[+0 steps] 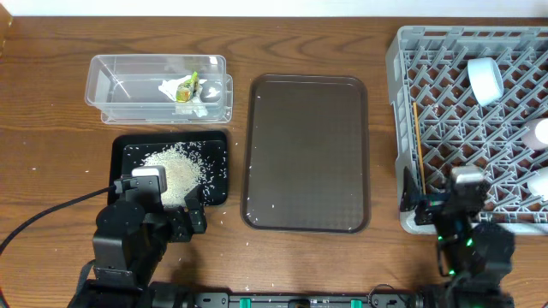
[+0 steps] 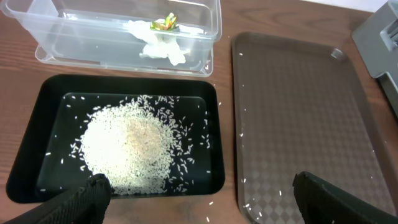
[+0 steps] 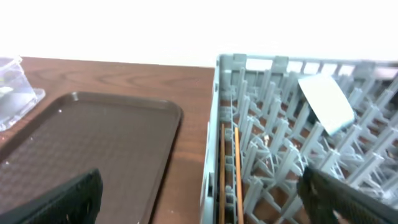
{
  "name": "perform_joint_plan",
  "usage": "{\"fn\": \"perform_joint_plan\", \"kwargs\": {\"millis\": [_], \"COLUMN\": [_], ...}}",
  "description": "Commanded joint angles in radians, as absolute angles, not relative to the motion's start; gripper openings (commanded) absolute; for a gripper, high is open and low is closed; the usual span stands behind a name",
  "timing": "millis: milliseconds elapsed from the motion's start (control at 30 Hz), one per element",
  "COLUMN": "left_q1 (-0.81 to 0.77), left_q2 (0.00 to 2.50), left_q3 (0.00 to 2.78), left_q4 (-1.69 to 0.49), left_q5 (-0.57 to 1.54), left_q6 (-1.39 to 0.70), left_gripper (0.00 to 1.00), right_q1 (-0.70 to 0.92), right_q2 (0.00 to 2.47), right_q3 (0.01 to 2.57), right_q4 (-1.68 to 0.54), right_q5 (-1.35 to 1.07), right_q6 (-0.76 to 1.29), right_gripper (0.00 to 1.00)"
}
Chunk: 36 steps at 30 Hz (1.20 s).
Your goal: Sort waste into correct bins and load items into the dishwasher rack
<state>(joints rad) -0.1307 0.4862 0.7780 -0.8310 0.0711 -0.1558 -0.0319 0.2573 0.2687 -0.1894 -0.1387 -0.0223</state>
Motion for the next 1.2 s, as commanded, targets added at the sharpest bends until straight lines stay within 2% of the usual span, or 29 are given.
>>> {"fn": "perform_joint_plan", "kwargs": {"millis": [0,133,267,1167], "left_q1": [-0.125,-0.125,-0.125,-0.125], "left_q2": [0.482,0.482,0.482,0.482], "left_q3": [0.781,0.781,0.781,0.781], "left_q4": [-0.829,-0.829,-0.829,-0.829], "left_q5": [0.059,0.059,0.059,0.059], "left_q6": [-0.142,-0.142,-0.142,-0.142], "left_gripper": [0.97,0.97,0.97,0.97], "right_q1": [-0.018,-0.018,-0.014,-0.014], "right_q2": [0.156,0.053,0.012,0.028], "right_q3": [0.135,0.001,0.006,0.006], "right_q4": [-0.073,0.050,-0.068,-0.068], "right_q5": [-0.127,-0.098,-0.078,-0.079], "right_q6": [-0.033,-0.033,-0.043,-0.042], "right_gripper": [0.99,0.99,0.99,0.99]}}
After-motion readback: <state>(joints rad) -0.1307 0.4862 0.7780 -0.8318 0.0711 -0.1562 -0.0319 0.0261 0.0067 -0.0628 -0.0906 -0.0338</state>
